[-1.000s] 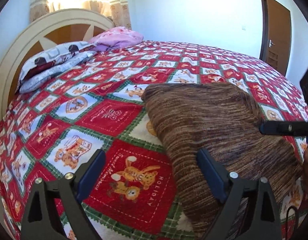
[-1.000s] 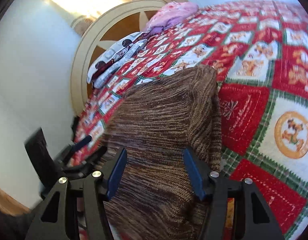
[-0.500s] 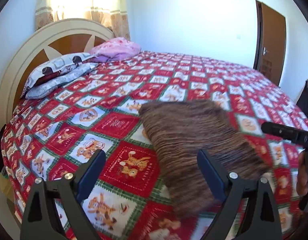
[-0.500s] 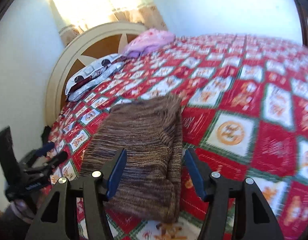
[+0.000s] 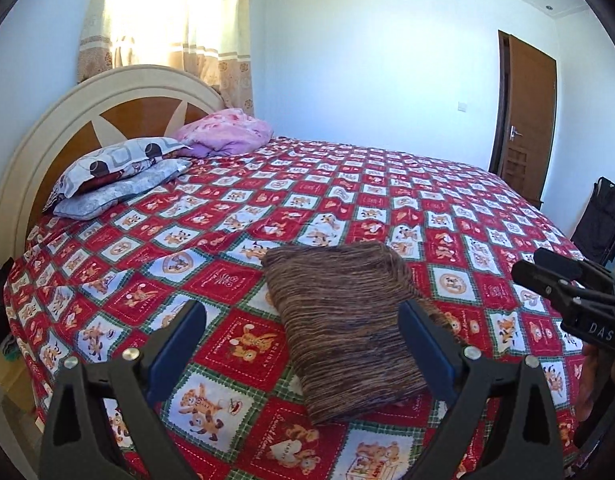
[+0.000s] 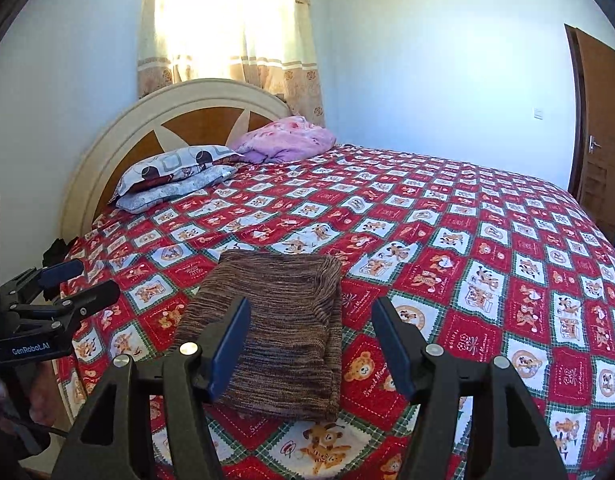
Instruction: Fold small clothes
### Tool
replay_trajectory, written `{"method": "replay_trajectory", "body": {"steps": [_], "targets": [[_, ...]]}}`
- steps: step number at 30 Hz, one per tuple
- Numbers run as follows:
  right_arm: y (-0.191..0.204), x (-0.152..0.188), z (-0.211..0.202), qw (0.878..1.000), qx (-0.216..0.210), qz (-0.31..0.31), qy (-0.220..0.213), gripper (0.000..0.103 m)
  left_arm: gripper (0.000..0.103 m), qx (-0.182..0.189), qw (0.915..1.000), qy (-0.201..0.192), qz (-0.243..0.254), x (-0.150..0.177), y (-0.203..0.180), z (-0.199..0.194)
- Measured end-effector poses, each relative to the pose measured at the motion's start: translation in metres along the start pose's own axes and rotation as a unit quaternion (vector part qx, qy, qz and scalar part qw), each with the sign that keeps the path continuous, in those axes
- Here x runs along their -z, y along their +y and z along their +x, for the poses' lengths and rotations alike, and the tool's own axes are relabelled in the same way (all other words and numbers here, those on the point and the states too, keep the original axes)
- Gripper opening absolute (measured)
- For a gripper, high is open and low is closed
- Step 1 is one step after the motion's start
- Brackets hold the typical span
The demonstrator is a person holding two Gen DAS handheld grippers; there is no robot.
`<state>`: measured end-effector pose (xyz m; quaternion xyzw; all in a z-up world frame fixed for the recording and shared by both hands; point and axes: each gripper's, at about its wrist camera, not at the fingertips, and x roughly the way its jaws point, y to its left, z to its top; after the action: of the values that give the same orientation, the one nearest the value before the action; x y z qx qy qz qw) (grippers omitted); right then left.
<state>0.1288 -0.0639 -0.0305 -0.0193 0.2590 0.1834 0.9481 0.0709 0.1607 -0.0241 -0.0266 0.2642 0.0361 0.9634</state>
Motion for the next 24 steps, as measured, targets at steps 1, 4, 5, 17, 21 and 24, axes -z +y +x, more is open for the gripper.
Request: {"method": "replay_trajectory", "body": {"steps": [1, 4, 5, 17, 21, 24], "targets": [[0.001, 0.0, -0.002, 1.0, 0.003, 0.0, 0.0, 0.065, 0.099, 0.001, 1.0, -0.002, 0.001, 0.0, -0.001, -0.001], [0.002, 0.001, -0.005, 1.0, 0.006, 0.003, -0.002, 0.065, 0.099, 0.002, 1.0, -0.007, 0.004, -0.001, -0.003, -0.006], [0.003, 0.001, -0.006, 1.0, 0.006, 0.004, -0.002, 0.065, 0.099, 0.002, 0.9999, -0.008, 0.006, -0.001, -0.004, -0.006], [0.004, 0.003, -0.018, 1.0, 0.008, 0.005, -0.01, 0.065, 0.099, 0.007, 0.9999, -0.011, 0.008, -0.002, -0.009, -0.012], [0.005, 0.003, -0.019, 1.0, 0.007, 0.002, -0.009, 0.065, 0.099, 0.008, 0.9998, -0.011, 0.013, -0.003, -0.011, -0.013], [0.008, 0.004, -0.021, 1.0, 0.006, 0.0, -0.009, 0.065, 0.099, 0.01, 0.9998, -0.01, 0.013, -0.002, -0.013, -0.013]]}}
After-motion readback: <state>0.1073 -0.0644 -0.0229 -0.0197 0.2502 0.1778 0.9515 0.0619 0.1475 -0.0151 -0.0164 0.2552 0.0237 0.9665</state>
